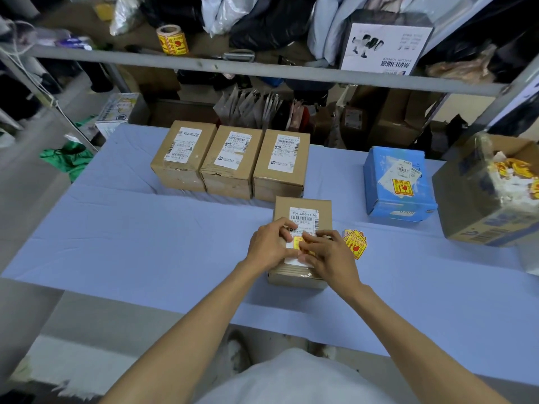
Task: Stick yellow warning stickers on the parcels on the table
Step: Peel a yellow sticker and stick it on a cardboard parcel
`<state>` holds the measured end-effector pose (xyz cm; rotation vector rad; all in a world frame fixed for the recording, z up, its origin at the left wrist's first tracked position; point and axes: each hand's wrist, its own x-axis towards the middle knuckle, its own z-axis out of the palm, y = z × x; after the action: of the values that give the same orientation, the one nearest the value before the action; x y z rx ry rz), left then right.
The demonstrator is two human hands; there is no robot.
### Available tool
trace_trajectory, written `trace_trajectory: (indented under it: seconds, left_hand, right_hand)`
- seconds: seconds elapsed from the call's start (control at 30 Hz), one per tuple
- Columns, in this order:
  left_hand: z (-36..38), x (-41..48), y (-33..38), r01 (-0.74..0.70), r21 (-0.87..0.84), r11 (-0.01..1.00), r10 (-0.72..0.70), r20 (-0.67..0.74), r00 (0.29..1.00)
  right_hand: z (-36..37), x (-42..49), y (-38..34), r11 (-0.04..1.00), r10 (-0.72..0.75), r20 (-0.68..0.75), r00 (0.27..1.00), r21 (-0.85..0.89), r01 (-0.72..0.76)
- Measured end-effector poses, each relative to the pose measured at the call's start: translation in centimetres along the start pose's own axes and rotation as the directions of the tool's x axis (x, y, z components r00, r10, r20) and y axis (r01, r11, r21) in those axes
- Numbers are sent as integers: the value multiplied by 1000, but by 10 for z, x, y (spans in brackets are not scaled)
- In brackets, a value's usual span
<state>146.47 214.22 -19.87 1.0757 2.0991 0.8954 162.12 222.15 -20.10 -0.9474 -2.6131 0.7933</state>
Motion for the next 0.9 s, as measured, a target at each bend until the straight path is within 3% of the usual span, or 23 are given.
trace_trajectory:
  seconds: [0.07, 0.17, 0.3, 0.37, 0.43, 0.5, 0.7, 0.9]
  left_hand:
    - [2, 1, 0, 8, 4, 1000, -8, -15, 1000]
    - [0, 1, 2, 33, 1, 999, -33, 6, 999]
    - [-1, 4, 7, 59, -19, 998, -59, 1, 998]
    - [-4, 10, 12, 103, -211, 972, -105, -2, 994]
    - [-10, 15, 19, 166, -392, 905, -145, 84, 986]
    - [-15, 18, 25, 201, -454, 868, -134, 176, 975]
    - [-16, 21, 43, 110, -554, 825, -14, 175, 984]
    - [-15, 18, 48, 71, -469, 880, 19, 185, 983]
  right_hand:
    - [-3, 0, 0, 1000, -24, 22, 999, -12, 25]
    - [-12, -2, 7, 994, -52, -60, 997, -99, 45]
    - [-22, 2, 13, 975, 10, -95, 995, -218, -31]
    - [-22, 8, 9, 987, 92, -101, 991, -123, -104]
    - [-25, 17, -2, 981, 178, -120, 977, 99, -166]
    - [-28, 24, -16, 959, 183, -120, 976, 238, -151]
    - [-37, 38, -47, 956, 26, -161, 987, 294, 23]
    - [-43, 44, -46, 970, -22, -198, 980, 233, 69]
